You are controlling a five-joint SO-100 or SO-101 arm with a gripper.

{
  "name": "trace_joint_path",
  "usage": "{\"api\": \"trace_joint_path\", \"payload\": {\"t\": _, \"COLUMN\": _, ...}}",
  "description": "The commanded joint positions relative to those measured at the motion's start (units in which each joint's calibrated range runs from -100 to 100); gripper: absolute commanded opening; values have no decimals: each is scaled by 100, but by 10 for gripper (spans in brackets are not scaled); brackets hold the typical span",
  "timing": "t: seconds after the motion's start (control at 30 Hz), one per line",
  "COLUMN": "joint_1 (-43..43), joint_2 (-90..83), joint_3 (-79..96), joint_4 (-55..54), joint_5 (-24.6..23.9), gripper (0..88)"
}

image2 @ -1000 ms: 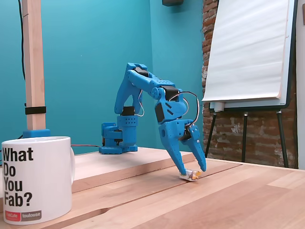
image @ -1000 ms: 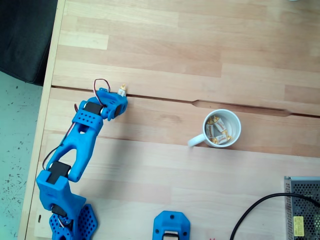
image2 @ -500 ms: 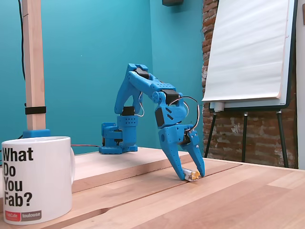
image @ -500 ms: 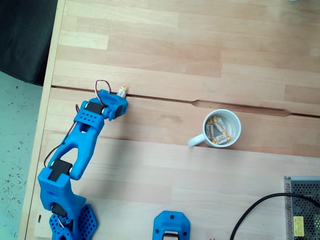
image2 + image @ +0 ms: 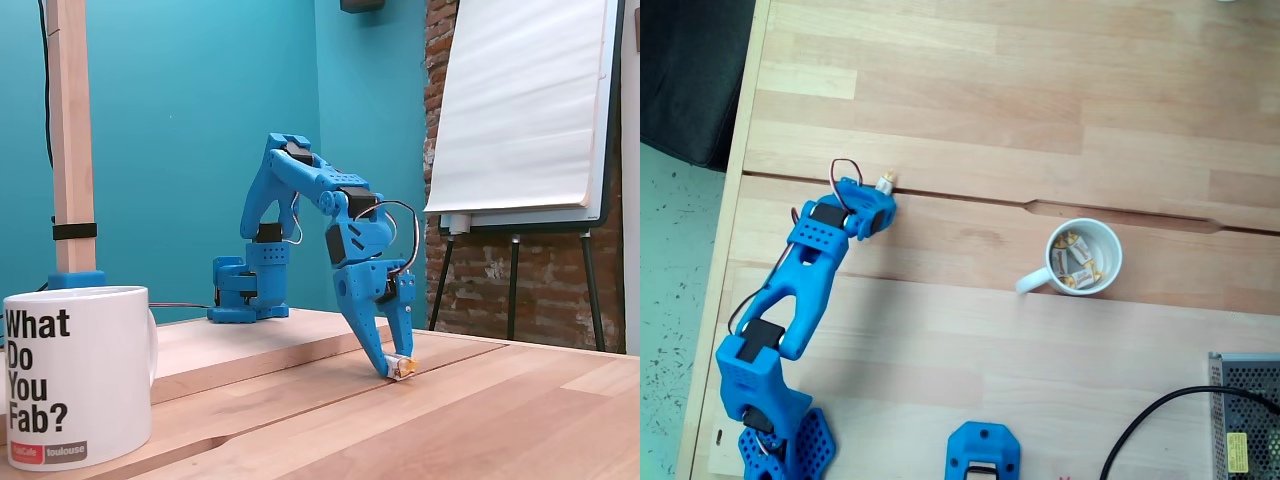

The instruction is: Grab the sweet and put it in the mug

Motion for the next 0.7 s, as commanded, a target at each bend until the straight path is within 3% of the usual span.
{"api": "trace_joint_path", "payload": {"t": 0.0, "joint_1": 10, "joint_2": -99, "joint_3": -299, "joint_4": -79, "joint_5": 20, "gripper": 0}}
{"api": "trace_joint_path", "payload": {"t": 0.4, "joint_1": 10, "joint_2": -589, "joint_3": -807, "joint_4": -55, "joint_5": 0, "gripper": 0}}
{"api": "trace_joint_path", "payload": {"t": 0.67, "joint_1": 54, "joint_2": -1897, "joint_3": -1860, "joint_4": 1, "joint_5": -620, "gripper": 0}}
